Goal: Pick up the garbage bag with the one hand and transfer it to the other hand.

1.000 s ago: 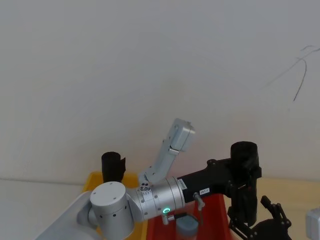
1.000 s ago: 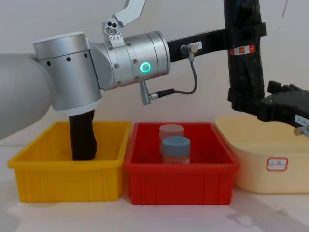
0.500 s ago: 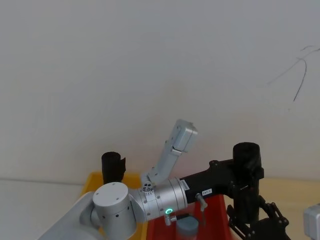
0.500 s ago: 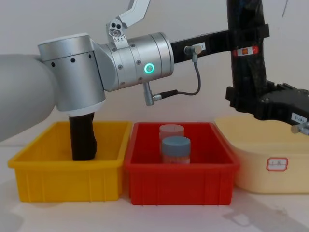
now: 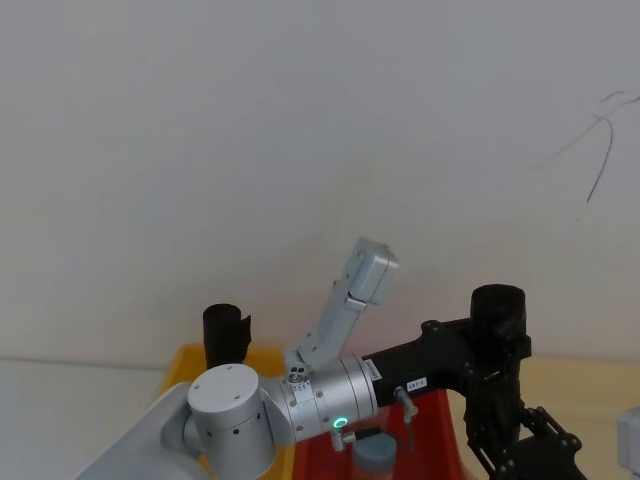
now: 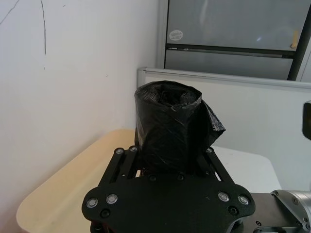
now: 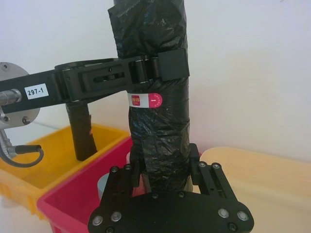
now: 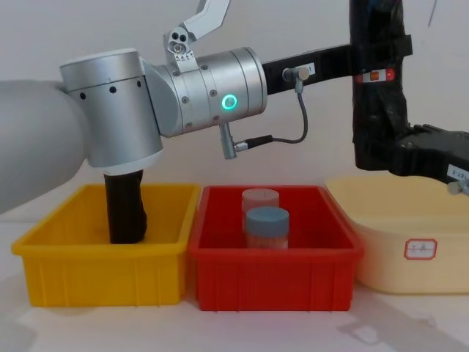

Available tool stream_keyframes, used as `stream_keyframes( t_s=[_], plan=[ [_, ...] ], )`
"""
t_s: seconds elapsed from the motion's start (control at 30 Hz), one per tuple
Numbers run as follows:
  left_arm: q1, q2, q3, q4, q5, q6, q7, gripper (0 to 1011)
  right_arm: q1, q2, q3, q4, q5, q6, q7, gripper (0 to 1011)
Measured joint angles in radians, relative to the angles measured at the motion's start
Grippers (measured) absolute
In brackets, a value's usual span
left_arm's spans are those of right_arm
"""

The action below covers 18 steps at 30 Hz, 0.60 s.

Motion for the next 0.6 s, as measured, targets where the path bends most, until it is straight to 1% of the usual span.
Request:
stream_keyframes(
  t_s=[0.27, 0.3, 0.33, 0.4, 0.43, 0.47, 0.53, 0.57, 0.6],
  plan=[
    [0.006, 0.007, 0.005, -0.015, -0.009, 0.007, 0.004, 393, -0.005, 0.001, 0.002, -0.011, 0.012, 0.011, -0.002, 552],
    [0.006, 0.008, 0.005, -0.017, -0.011, 0.008, 0.005, 439, -0.006, 0.002, 0.002, -0.012, 0.013, 0.011, -0.003, 552],
    [0.007, 0.008, 0.005, -0.019, -0.012, 0.008, 0.005, 439, -0.006, 0.001, 0.003, -0.012, 0.014, 0.012, -0.005, 552],
    [0.01, 0.012, 0.005, -0.025, -0.016, 0.009, 0.007, 492, -0.006, 0.001, 0.004, -0.014, 0.014, 0.013, -0.009, 552],
    [0.012, 0.013, 0.004, -0.028, -0.017, 0.01, 0.008, 546, -0.006, 0.0, 0.005, -0.015, 0.014, 0.015, -0.011, 552],
    [0.014, 0.015, 0.004, -0.032, -0.02, 0.01, 0.009, 546, -0.006, -0.001, 0.005, -0.015, 0.014, 0.015, -0.013, 552],
    [0.018, 0.02, 0.002, -0.04, -0.024, 0.011, 0.011, 602, -0.006, -0.003, 0.007, -0.016, 0.014, 0.017, -0.017, 552],
    [0.019, 0.021, 0.002, -0.042, -0.025, 0.011, 0.012, 659, -0.006, -0.003, 0.008, -0.016, 0.014, 0.018, -0.019, 552],
    [0.021, 0.023, 0.001, -0.045, -0.027, 0.011, 0.012, 679, -0.006, -0.004, 0.009, -0.016, 0.013, 0.018, -0.021, 552]
  ],
)
